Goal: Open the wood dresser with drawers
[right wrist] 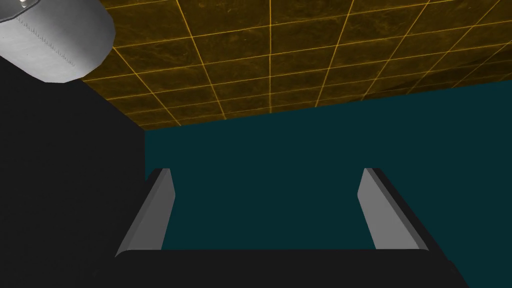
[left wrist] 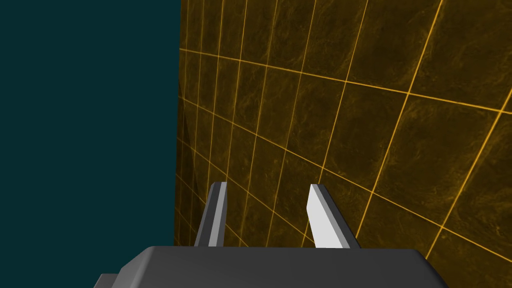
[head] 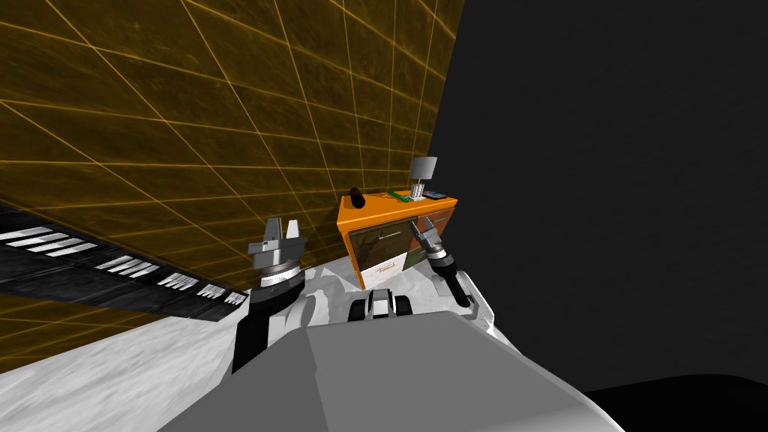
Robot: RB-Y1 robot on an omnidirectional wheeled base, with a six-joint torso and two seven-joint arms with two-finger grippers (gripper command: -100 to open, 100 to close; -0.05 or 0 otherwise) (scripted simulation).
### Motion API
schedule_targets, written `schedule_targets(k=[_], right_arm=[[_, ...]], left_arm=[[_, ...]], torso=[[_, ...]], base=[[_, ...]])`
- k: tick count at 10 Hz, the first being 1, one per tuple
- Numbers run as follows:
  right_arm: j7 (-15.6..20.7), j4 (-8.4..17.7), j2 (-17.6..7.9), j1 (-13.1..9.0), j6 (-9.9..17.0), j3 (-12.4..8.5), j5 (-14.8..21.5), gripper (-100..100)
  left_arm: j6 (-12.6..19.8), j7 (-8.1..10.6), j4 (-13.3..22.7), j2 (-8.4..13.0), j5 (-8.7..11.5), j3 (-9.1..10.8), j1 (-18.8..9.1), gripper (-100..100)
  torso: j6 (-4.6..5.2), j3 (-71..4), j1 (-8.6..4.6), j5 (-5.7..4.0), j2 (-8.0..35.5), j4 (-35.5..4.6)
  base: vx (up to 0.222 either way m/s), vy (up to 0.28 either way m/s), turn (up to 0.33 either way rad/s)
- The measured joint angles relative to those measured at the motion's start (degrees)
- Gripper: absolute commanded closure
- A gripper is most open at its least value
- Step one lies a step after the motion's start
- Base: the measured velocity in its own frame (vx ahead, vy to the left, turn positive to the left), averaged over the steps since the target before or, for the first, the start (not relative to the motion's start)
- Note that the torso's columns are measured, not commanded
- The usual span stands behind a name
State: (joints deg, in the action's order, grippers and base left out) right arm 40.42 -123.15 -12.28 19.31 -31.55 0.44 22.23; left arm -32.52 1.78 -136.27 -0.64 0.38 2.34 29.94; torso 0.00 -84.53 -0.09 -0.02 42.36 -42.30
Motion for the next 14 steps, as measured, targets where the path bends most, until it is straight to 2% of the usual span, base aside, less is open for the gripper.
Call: schedule_targets(k=[14], right_arm=[[21.19, 6.07, 0.5, -2.12, -4.04, -0.67, 10.34, -100]], left_arm=[[0.0, 0.0, 0.0, 0.0, 0.0, 0.0, 0.0, 0]], torso=[[0.01, -0.06, 0.07, 0.01, -0.11, 0.03]], base=[[0.021, 0.053, -0.025]])
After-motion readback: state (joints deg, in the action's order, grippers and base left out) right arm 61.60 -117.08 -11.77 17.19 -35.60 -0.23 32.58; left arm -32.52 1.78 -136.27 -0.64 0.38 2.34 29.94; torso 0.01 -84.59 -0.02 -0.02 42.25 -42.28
